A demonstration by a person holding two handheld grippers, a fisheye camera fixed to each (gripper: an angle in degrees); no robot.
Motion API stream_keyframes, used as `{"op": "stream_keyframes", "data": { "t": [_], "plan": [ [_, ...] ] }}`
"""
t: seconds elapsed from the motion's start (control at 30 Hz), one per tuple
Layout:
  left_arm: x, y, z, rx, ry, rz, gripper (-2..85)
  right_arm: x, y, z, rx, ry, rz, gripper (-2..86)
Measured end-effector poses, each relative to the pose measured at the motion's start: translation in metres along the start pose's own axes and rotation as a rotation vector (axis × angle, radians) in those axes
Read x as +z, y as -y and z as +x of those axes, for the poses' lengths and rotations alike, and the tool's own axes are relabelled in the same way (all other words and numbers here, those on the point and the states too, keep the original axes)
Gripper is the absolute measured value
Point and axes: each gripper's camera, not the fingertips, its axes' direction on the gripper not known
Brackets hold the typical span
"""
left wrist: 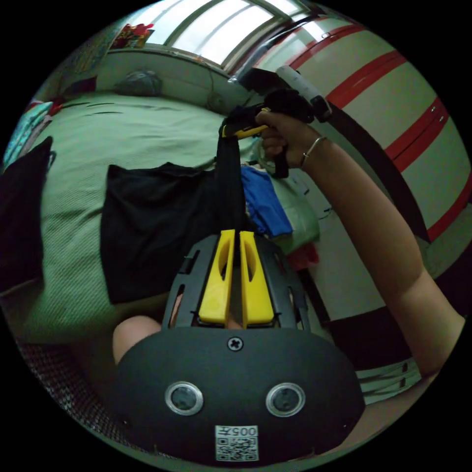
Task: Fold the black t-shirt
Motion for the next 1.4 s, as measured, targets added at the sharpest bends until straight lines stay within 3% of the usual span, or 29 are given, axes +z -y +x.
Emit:
{"op": "stream_keyframes", "data": {
  "t": [0.27, 0.5, 0.77, 0.93, 1.13, 1.2, 1.27, 1.4],
  "plan": [
    [-0.016, -0.035, -0.117, -0.213, 0.154, -0.111, 2.4, 0.033, -0.029, -0.137, -0.105, 0.180, 0.039, 6.8],
    [-0.018, -0.043, -0.150, -0.210, 0.100, -0.127, 2.4, 0.022, -0.104, -0.128, -0.177, 0.100, 0.078, 7.6],
    [-0.037, -0.028, -0.154, -0.155, 0.091, -0.087, 2.3, 0.022, -0.260, -0.102, -0.154, -0.071, 0.054, 13.2],
    [-0.044, -0.011, -0.136, -0.083, 0.119, -0.076, 2.4, 0.033, -0.323, -0.105, -0.128, -0.011, 0.038, 13.3],
    [-0.052, 0.001, -0.113, -0.010, 0.180, -0.068, 2.3, 0.062, -0.348, -0.104, -0.064, -0.028, 0.031, 12.7],
    [-0.054, 0.002, -0.109, 0.014, 0.203, -0.065, 2.3, 0.062, -0.350, -0.098, -0.016, -0.009, 0.049, 10.3],
    [-0.054, 0.001, -0.109, 0.039, 0.208, -0.073, 2.3, 0.058, -0.357, -0.090, 0.025, -0.002, 0.058, 1.3],
    [-0.048, -0.013, -0.124, 0.038, 0.232, -0.108, 2.4, 0.055, -0.374, -0.087, 0.010, 0.014, 0.085, -1.2]
  ]
}}
